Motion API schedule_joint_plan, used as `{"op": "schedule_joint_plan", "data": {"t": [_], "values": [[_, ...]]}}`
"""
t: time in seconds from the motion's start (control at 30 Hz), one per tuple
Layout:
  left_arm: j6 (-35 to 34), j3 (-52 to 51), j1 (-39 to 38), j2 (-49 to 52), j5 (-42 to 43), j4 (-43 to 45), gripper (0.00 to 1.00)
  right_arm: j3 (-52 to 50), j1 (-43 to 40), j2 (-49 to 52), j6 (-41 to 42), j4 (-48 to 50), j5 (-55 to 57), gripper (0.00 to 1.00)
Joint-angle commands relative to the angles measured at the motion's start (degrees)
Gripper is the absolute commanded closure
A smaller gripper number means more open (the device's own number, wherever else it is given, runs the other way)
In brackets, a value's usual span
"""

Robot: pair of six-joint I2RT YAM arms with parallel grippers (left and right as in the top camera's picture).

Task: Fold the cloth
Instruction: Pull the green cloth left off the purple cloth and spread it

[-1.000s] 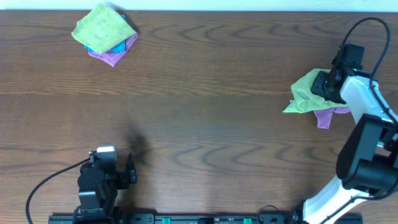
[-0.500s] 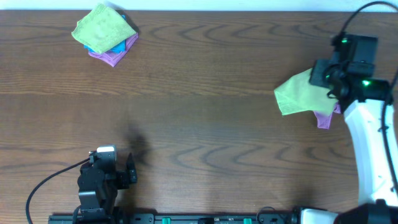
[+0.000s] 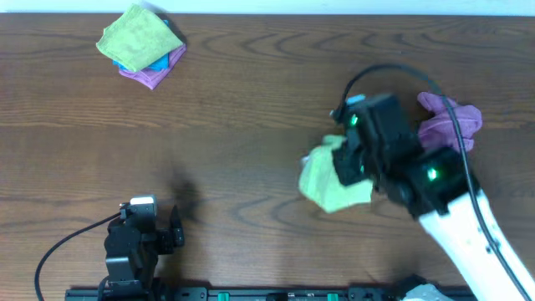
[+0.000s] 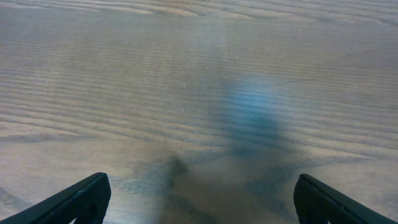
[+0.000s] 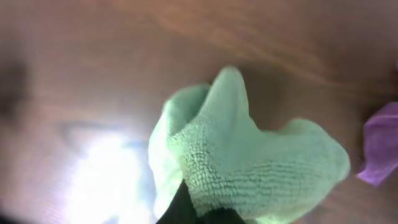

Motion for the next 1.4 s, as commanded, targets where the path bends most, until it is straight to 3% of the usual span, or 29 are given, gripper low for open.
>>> {"op": "schedule_joint_plan", "data": {"t": [0.0, 0.13, 0.3, 0.7, 0.87, 1.03, 1.1, 1.13, 1.17, 1.2, 1.37], "values": [[-0.39, -0.59, 0.39, -0.33, -0.85, -0.17, 0.05, 0.44, 3.69, -2.91, 4.55, -2.32, 0.07, 0.99], [-0.39, -0.59, 0.39, -0.33, -0.85, -0.17, 0.05, 0.44, 6.99, -4.13, 6.01, -5.9, -3.85, 0.99], [-0.39, -0.59, 0.39, -0.33, -0.85, -0.17, 0.05, 0.44, 7.65, -3.93, 6.27, -8.55, -0.61, 0.98], [-0.39, -0.59, 0.39, -0.33, -0.85, -0.17, 0.05, 1.55, 7.65, 9.05, -3.48, 17.68, -4.44, 0.99], [-0.39, -0.59, 0.39, -0.33, -0.85, -0.17, 0.05, 2.34, 6.21, 10.25, -4.5, 14.73, 4.94, 0.99], [-0.39, -0.59, 0.39, -0.33, -0.85, -0.17, 0.05, 2.08, -2.43, 15.91, -3.45, 9.09, 13.77, 0.98], [-0.39, -0.59, 0.39, -0.33, -0.85, -0.17, 0.05, 2.08, -7.96, 19.28, 0.09, 9.2, 19.34, 0.83], [-0.39, -0.59, 0.39, -0.33, -0.85, -0.17, 0.05, 2.08, -10.29, 20.11, 1.09, 9.35, 20.13, 0.66], [-0.39, -0.59, 0.39, -0.33, -0.85, -0.17, 0.05, 2.08, -12.44, 20.46, 1.38, 9.44, 20.0, 0.4], [-0.39, -0.59, 0.39, -0.33, -0.85, -0.17, 0.05, 2.1, -14.64, 20.35, 2.27, 9.38, 20.0, 0.01], [-0.39, -0.59, 0.39, -0.33, -0.85, -0.17, 0.05, 2.12, -17.81, 15.76, 2.49, 8.04, 8.98, 0.01]]}}
